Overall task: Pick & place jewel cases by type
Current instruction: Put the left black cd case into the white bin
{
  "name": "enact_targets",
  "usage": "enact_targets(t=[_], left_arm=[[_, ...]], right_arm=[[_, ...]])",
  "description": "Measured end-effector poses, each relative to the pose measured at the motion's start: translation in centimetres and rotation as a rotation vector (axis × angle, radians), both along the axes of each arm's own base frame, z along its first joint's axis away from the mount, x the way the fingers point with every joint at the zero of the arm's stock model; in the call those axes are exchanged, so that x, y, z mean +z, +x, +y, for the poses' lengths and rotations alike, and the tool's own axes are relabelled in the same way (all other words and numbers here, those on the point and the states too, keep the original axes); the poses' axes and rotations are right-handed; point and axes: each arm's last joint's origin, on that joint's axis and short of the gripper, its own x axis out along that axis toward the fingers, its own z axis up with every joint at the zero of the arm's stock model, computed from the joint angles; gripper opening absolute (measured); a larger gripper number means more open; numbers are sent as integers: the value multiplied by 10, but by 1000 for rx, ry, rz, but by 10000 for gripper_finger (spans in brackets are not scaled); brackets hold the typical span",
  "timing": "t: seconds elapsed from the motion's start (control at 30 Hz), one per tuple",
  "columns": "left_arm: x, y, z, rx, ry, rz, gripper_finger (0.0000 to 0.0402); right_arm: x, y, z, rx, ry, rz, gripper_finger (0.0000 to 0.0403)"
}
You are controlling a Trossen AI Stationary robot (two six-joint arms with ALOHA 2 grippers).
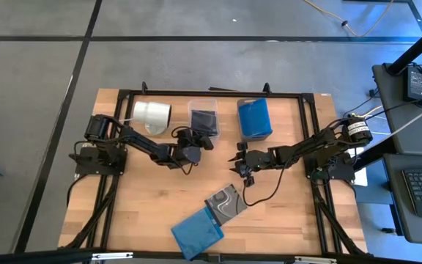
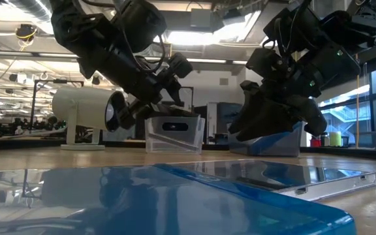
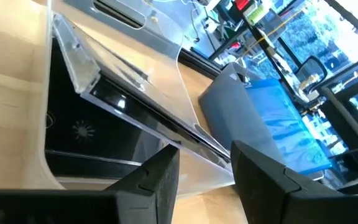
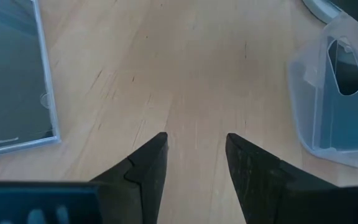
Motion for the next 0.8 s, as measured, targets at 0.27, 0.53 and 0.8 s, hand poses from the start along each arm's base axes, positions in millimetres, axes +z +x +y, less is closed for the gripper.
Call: enact_targets(t=[0.27, 0.53, 0.8], left_arm=[[11, -2, 1, -29, 72, 73, 141], [15, -6, 0, -54, 85, 152, 141], [17, -6, -2, -167, 25, 151, 141]], right_arm=[[0, 0, 0, 0, 0, 4, 168], [-1, 0, 0, 0, -1, 6, 168], [0, 0, 0, 0, 0, 6, 168]])
